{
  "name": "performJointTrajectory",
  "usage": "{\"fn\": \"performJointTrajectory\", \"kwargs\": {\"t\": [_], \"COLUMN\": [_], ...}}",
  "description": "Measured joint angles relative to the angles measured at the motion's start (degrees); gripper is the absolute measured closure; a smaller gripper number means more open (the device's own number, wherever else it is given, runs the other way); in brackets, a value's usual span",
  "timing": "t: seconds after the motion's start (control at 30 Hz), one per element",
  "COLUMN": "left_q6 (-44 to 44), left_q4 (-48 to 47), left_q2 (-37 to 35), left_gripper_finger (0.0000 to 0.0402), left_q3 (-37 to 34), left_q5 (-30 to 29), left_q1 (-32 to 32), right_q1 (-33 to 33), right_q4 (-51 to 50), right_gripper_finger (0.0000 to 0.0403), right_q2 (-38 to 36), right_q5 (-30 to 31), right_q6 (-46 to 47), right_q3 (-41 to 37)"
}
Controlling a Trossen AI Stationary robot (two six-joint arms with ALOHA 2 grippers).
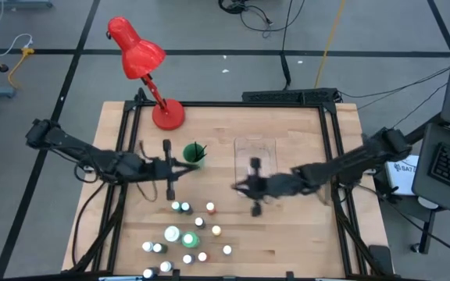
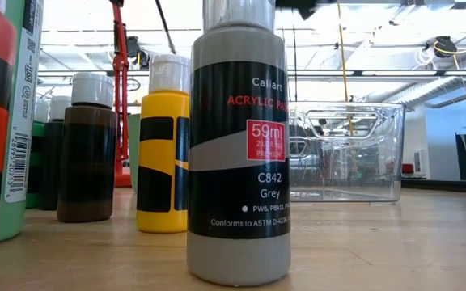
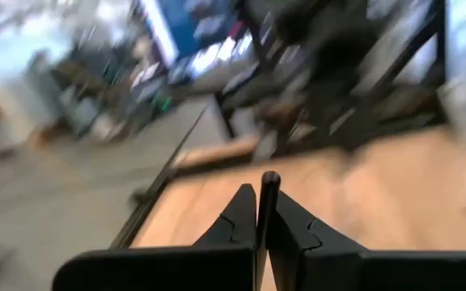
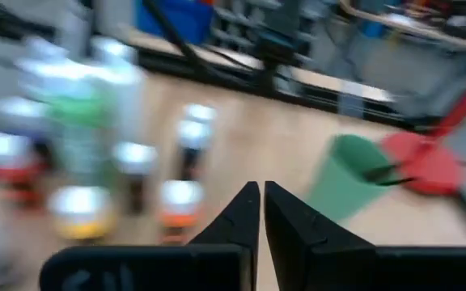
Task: Pick & Place Paint Supplies
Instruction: Put the silver paintbrush into the green cup
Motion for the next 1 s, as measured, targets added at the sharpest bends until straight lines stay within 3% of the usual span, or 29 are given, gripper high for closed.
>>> {"fn": "performJointTrajectory", "kwargs": {"t": [0.1, 0.23, 0.37, 0.53, 0.77, 1.0], "left_q6": [-2.5, -5.4, -7.1, -9.6, -15.4, -19.5], "left_q4": [-9.5, -18.2, -17.1, -11.1, -11.5, -12.9], "left_q2": [1.4, 3.2, 6.9, 11.1, 16.6, 17.7], "left_gripper_finger": [0.0399, 0.0400, 0.0400, 0.0401, 0.0401, 0.0396], "left_q3": [5.3, 8.0, 4.2, 2.0, 2.1, 2.1], "left_q5": [-2.8, -3.6, -3.2, 4.0, 7.5, 8.9], "left_q1": [1.8, 5.9, 11.9, 19.2, 25.8, 26.9], "right_q1": [5.0, 12.5, 18.1, 16.6, 12.8, 12.8], "right_q4": [1.6, 14.0, 34.5, 56.4, 57.2, 51.3], "right_gripper_finger": [0.0389, 0.0399, 0.0401, 0.0401, 0.0400, 0.0399], "right_q2": [-6.1, -10.4, -6.2, 0.5, 0.9, 1.3], "right_q5": [-0.2, -0.2, 0.4, 2.6, 2.8, 2.7], "right_q6": [3.2, 5.7, 0.4, -8.6, -11.5, -11.7], "right_q3": [-7.5, -19.2, -30.7, -36.2, -36.5, -36.5]}}
